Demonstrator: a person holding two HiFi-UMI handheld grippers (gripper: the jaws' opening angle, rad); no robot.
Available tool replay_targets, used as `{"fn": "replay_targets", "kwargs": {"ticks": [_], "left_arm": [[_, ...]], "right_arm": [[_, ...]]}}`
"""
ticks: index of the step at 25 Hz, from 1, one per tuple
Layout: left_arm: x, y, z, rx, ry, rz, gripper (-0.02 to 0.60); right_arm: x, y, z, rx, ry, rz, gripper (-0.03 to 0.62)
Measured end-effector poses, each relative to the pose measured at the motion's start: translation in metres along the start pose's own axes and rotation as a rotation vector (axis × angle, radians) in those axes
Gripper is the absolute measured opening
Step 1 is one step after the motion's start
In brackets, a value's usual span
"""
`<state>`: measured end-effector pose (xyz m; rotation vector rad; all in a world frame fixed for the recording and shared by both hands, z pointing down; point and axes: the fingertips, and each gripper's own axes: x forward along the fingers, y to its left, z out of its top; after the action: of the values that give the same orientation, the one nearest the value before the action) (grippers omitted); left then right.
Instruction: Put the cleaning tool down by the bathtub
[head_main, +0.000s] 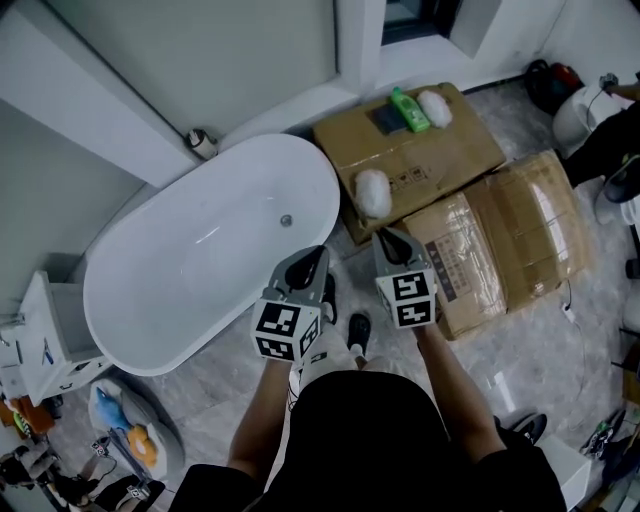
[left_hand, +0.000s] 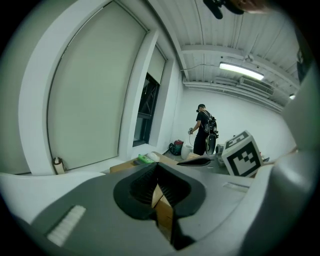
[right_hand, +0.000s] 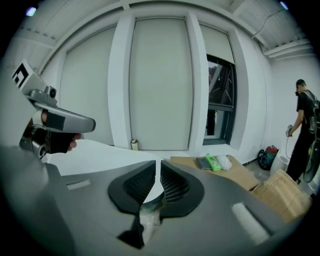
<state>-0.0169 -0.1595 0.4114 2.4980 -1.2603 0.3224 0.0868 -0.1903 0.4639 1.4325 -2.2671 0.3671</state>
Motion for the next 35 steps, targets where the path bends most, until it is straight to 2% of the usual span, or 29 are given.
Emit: {"fn": "replay_targets", "kwargs": {"ticks": [5, 18, 25, 35], "left_arm": [[-0.017, -0.004, 0.014, 0.021, -0.043, 0.025, -0.002], [-0.07, -0.018, 0.019, 0.023, -0.097, 0.099, -0.002], [-0.086, -0.021, 0.026, 0.017, -0.125, 0.128, -0.002], [-0.101, -0.014, 0.042, 0.028, -0.183, 0.141, -0.002]], "right_arm": [[-0.022, 0.015, 0.025, -0.033, -0.076, 0.032, 0.028], [-0.076, 0.061, 0.054, -0.04, -0.208, 0.154, 0.008], [-0.093, 0.074, 0.075, -0.049, -0.253, 0.22, 0.006], [-0.109, 0.091, 0.1, -0.079, -0.311, 0.257, 0.006]]}}
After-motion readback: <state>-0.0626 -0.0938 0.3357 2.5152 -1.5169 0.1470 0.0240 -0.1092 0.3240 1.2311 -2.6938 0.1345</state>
